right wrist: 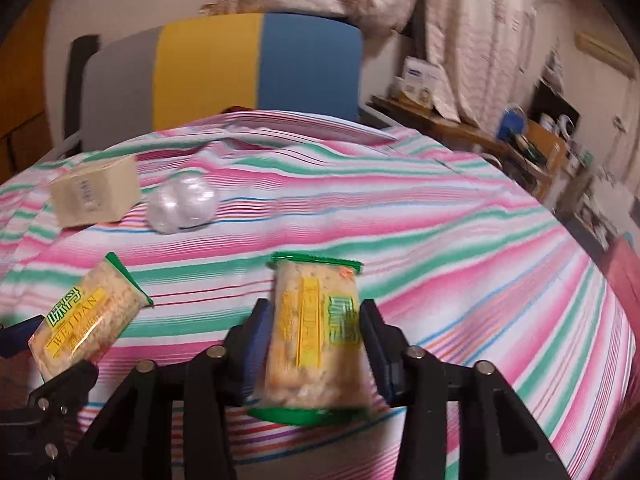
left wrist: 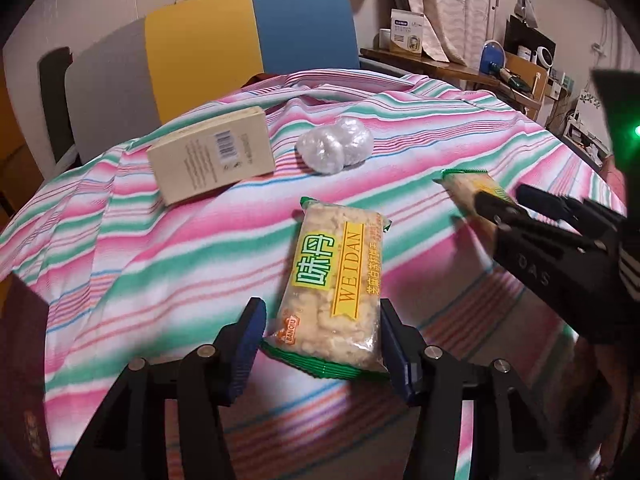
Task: Organize objects
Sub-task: 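Grasp the second WEIDAN biscuit pack with the left tool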
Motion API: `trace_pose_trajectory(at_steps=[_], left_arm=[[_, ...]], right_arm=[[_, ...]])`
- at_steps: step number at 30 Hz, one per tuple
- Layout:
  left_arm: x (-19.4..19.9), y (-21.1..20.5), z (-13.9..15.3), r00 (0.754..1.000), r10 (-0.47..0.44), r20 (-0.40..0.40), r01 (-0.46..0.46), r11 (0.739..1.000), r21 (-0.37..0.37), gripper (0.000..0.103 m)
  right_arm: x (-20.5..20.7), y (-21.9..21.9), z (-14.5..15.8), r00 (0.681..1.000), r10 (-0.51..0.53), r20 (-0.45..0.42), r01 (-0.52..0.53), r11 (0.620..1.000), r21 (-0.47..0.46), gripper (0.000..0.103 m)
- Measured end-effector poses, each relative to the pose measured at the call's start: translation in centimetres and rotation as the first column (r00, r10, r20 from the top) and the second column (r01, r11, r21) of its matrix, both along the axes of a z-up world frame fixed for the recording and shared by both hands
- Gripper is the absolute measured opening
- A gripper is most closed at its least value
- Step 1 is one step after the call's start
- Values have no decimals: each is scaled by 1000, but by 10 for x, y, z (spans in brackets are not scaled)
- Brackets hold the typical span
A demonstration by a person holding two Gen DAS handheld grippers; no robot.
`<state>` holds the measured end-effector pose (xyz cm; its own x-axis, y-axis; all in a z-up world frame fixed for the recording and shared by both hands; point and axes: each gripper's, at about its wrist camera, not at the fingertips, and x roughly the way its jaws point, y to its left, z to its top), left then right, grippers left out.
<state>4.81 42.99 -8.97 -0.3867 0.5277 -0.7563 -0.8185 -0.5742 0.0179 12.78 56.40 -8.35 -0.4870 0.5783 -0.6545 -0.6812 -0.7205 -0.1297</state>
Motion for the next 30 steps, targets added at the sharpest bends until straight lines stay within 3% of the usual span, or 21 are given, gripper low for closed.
trace_pose_trajectory(at_steps=[3,4,8,11,13,14,16,19,23,25,27,30], left_arm=[[5,-10,0,1000,-2,-7,2,1000,5,57],[6,-13,0,1000,-1,-10,1,1000,7,57],[10,-25,0,1000,4,-14,-4,1000,16,57],[11,-36,0,1000,24,-19,-23,999,29,58],[11,-40,-1,999,30,-18,-29,999,36,59],[11,-40,-1,999,32,-21,-31,999,34,60],[12,-40,-1,999,36,-30,-35,999,25,63],[7,-41,-2,998,66,-21,-65,998,16,80],[0,-37,-1,997,79,3,-79,997,0,82],[0,-28,0,998,59,-4,-59,998,-13,80],[3,-19,-1,999,25,-25,-26,999,-36,78],[7,-17,-1,999,-22,-35,21,999,-28,65]], right_arm=[[-8,-14,0,997,68,22,-69,997,39,42],[-12,-19,0,994,103,30,-104,994,46,37],[-16,-21,-1,987,155,32,-156,987,28,36],[0,-7,4,992,114,-56,-117,992,-38,41],[12,7,7,995,32,-98,-40,996,-82,59],[15,13,6,994,4,-105,-15,994,-108,61],[15,25,0,995,-27,-97,10,985,-172,63],[3,34,-14,999,-31,-19,26,973,-229,64],[-4,24,-14,1000,-15,13,17,984,-177,63],[-7,19,-13,1000,1,24,3,988,-155,50],[-10,16,-12,999,5,46,1,993,-119,48],[-17,3,-11,997,27,71,-24,998,-50,48]])
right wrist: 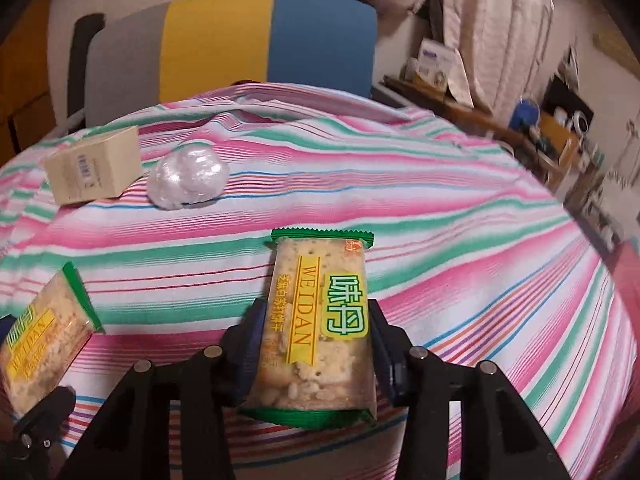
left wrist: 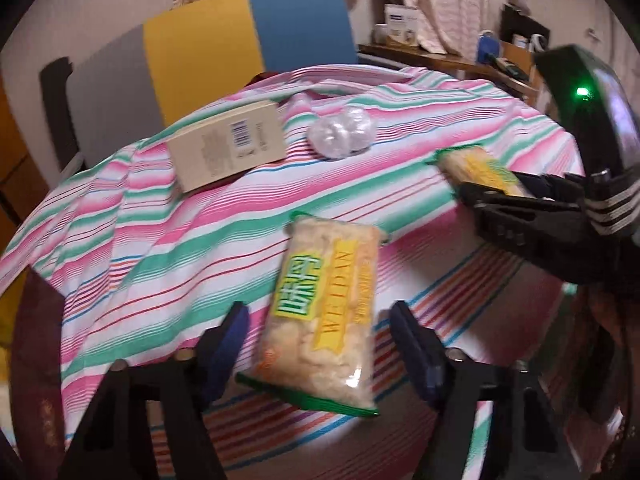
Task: Organize objects
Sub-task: 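Grasp the second WEIDAN biscuit pack with the left tool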
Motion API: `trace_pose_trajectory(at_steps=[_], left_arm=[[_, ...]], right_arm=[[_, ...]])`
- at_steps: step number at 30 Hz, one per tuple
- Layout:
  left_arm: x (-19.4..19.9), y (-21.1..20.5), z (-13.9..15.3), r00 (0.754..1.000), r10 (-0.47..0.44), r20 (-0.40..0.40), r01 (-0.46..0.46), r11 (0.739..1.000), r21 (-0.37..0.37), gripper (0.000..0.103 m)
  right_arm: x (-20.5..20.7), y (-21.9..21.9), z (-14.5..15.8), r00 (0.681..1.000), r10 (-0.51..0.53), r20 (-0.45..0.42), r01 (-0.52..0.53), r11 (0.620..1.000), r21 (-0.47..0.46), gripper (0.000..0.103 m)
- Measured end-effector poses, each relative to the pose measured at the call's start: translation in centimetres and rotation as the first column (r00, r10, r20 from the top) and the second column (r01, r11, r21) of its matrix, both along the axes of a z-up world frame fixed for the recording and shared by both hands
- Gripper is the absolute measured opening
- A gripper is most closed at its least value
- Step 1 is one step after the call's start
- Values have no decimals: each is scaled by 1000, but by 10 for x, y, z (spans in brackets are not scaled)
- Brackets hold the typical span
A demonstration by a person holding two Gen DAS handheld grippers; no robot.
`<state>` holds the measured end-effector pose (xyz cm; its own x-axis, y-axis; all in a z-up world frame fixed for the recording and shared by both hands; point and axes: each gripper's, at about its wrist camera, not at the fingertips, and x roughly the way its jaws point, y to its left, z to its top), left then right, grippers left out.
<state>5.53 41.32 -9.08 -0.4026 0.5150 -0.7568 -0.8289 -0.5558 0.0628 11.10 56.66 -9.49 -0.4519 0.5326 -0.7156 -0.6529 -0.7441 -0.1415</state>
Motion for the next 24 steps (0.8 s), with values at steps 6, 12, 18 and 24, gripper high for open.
trace_pose_trajectory(at_steps=[6,12,18,24], left_arm=[[17,-8,3,998,-24,-64,24,1000,10,45],[18,-44,10,1000,15,3,-16,996,93,45],[27,-80,25,997,50,60,-60,982,181,45],[29,-116,50,994,92,62,-104,965,242,45]], right_arm=[[1,-13,6,996,76,-34,-74,996,51,48],[1,-10,5,996,72,-42,-71,997,43,48],[-1,-16,6,995,92,-37,-89,994,69,48],[-1,-24,13,985,159,-63,-154,985,74,48]])
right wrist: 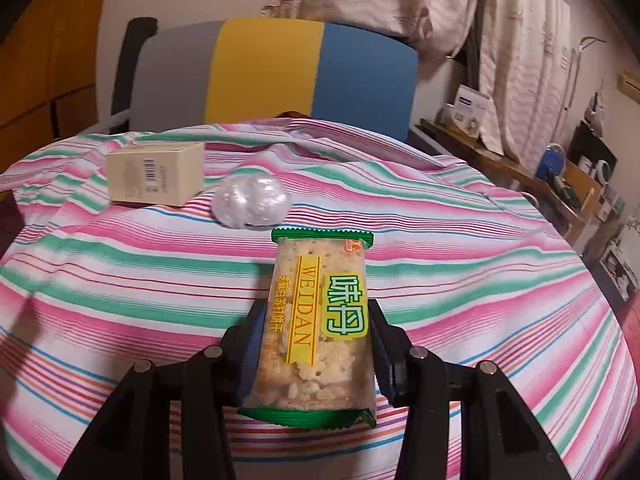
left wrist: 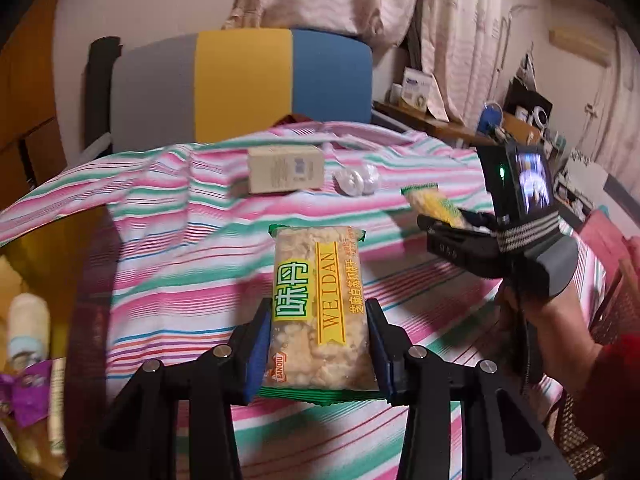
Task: Organize objects
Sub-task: 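Grasp the second WEIDAN biscuit pack with the left tool, then carry the WEIDAN pack into the gold tray and open the left tool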
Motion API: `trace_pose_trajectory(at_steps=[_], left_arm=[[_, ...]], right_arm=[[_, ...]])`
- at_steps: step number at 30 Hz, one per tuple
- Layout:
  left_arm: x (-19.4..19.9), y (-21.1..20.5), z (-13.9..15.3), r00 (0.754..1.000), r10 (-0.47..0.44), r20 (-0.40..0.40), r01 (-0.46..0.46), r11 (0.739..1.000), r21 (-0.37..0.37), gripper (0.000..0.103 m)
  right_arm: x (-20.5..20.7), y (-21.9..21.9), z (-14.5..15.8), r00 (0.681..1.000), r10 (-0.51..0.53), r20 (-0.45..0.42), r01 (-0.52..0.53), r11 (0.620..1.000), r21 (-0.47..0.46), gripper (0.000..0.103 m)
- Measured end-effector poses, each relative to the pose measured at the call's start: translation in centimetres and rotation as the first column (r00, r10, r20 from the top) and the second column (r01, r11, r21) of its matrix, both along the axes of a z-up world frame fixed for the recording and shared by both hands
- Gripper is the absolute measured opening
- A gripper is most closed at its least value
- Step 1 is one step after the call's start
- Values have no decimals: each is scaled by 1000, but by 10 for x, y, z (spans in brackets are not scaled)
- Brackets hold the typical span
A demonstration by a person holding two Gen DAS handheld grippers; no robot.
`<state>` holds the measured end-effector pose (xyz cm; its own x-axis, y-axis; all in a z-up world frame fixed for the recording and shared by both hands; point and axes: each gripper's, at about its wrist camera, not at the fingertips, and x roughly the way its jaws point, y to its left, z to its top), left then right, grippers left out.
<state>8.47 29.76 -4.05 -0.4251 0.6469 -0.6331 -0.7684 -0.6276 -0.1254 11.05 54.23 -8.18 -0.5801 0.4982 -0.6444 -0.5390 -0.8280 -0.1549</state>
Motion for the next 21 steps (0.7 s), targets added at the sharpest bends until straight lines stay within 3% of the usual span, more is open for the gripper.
trace_pose_trajectory(at_steps=[10,15,21], left_arm=[[-34,-67,26,984,172,36,-174,983,61,45],[-57,-95,26,966,245,83,-251,965,77,45],[-84,-127,19,929,349,121,-358,932,64,45]], right_arm=[[-9,-28,6,997,70,35,-71,997,35,48],[-12,-57,13,991,134,8,-134,990,-35,48],[-18,-90,11,984,137,-110,-161,953,-257,48]])
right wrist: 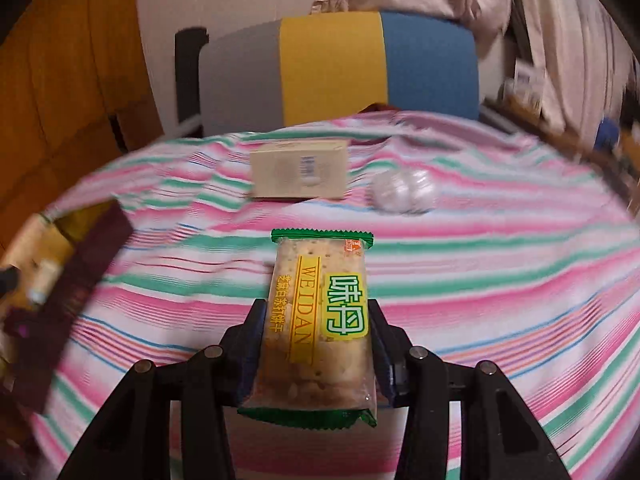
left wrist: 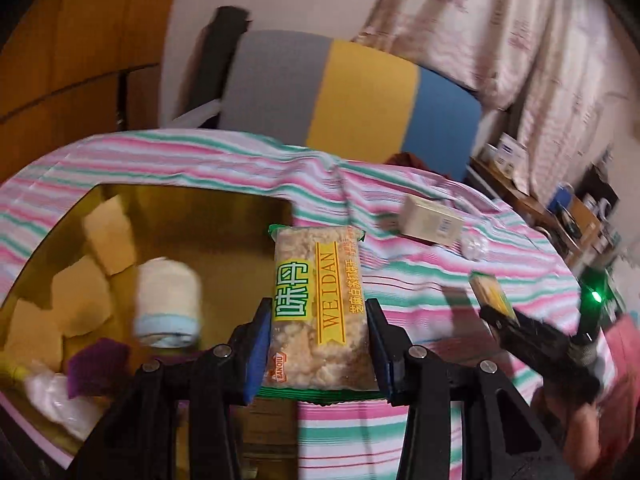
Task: Organize objects
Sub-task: 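Carry the WEIDAN pack into the gold tray and open the left tool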
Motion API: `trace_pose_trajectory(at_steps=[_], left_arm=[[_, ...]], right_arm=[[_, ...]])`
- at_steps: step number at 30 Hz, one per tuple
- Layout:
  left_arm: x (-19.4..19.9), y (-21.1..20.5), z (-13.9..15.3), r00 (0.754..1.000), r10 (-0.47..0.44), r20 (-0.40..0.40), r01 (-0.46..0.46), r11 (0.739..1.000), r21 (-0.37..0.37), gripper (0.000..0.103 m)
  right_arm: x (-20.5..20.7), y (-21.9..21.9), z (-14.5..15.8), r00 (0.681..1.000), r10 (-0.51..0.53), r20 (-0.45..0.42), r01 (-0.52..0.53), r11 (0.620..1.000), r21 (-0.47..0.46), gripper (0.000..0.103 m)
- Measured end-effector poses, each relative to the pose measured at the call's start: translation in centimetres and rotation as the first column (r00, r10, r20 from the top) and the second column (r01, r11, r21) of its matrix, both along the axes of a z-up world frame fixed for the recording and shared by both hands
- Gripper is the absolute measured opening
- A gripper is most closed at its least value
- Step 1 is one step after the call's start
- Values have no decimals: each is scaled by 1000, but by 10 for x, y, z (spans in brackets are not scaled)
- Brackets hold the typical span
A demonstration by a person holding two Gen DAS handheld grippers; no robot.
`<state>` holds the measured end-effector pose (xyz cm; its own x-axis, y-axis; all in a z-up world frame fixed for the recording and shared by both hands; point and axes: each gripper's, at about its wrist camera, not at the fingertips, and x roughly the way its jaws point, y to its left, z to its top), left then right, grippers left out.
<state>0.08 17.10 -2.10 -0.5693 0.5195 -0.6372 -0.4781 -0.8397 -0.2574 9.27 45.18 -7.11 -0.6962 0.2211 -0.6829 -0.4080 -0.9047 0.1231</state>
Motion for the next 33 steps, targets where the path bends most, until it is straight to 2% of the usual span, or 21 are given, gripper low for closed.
trace_pose_trajectory(at_steps=[2,6,12,18,21,22,24,27,29,33], left_arm=[[-13,-11,-5,999,37,30,-37,999,-2,45],[-32,-21,-14,994,83,70,-81,996,-35,45],[-56,-20,-30,986,69,153,-56,995,-83,45],[-65,-11,-38,985,46,164,-26,993,-118,44],[-64,-13,-37,984,45,172,-29,995,-95,44],[-63,-15,-36,985,45,166,-30,995,-91,46],[-57,-19,-33,987,47,152,-35,996,-79,60],[-42,-28,-25,993,53,110,-47,997,-55,76],[-29,-33,-21,997,45,69,-41,998,-56,77],[-9,-41,-17,999,33,-4,-33,995,-91,88]], right_arm=[[-4,-17,-4,1000,14,-15,-15,999,-35,48],[-9,-52,-3,998,63,-31,-64,998,-11,48],[-11,-85,2,993,111,-48,-111,994,-6,48],[-7,-99,1,991,121,-60,-125,991,-56,48],[-7,-103,2,990,124,-64,-129,989,-67,48],[-7,-105,4,990,128,-66,-133,989,-71,48],[-6,-108,5,989,134,-68,-139,987,-76,48],[-8,-112,8,987,142,-70,-148,986,-81,48],[-10,-114,10,987,144,-74,-151,984,-93,48],[-14,-119,14,984,156,-80,-164,981,-106,48]])
